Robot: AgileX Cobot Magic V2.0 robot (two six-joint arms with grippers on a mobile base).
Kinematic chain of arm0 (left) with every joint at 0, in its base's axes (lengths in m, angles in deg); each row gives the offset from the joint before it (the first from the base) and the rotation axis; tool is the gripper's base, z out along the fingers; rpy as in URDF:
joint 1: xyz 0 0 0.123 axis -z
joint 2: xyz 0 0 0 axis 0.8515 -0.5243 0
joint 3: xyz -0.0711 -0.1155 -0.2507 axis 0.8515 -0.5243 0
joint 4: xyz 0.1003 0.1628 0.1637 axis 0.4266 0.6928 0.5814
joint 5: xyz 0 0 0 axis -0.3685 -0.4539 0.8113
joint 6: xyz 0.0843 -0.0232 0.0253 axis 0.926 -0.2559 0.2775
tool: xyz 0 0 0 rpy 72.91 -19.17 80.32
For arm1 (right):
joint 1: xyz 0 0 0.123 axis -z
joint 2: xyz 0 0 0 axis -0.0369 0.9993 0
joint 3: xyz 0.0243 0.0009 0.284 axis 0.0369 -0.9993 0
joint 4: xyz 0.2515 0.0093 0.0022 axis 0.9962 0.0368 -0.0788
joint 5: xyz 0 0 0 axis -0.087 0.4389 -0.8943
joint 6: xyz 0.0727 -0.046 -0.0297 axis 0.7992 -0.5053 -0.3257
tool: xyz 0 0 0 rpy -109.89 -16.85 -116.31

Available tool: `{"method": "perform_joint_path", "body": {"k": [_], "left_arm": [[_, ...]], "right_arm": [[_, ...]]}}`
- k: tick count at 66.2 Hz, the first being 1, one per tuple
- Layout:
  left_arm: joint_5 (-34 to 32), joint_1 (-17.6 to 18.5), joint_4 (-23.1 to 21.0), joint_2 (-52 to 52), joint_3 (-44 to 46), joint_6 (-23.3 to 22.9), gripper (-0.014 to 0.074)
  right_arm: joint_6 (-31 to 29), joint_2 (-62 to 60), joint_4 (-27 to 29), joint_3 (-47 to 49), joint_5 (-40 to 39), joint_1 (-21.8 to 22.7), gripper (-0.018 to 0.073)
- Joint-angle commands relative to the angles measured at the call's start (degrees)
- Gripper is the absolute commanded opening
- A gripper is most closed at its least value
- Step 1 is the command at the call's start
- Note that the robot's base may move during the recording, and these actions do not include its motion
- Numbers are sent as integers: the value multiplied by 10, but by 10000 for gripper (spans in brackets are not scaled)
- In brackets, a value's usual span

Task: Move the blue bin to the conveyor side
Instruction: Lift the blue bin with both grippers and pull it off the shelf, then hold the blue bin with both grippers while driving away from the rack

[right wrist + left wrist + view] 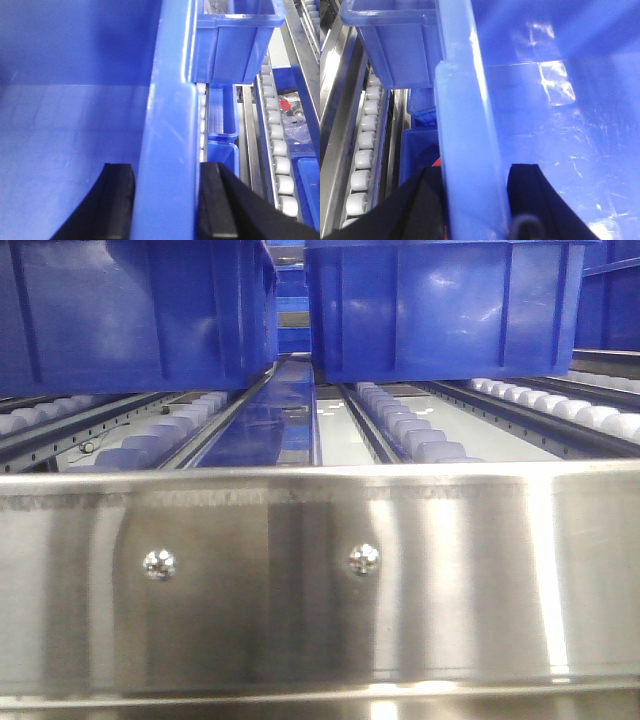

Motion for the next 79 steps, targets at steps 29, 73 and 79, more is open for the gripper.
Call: {"method": "perform_joint_path", "body": {"k": [29, 73, 79], "left_arm": [[-43, 1, 16, 10, 7, 6, -22], [-43, 1, 16, 14, 7, 6, -22], [-43, 1, 16, 14, 7, 6, -22]], "right_arm": [[-10, -16, -31, 14, -65, 1, -79], [-10, -16, -31, 14, -65, 1, -79], [-10, -16, -31, 14, -65, 1, -79]]}}
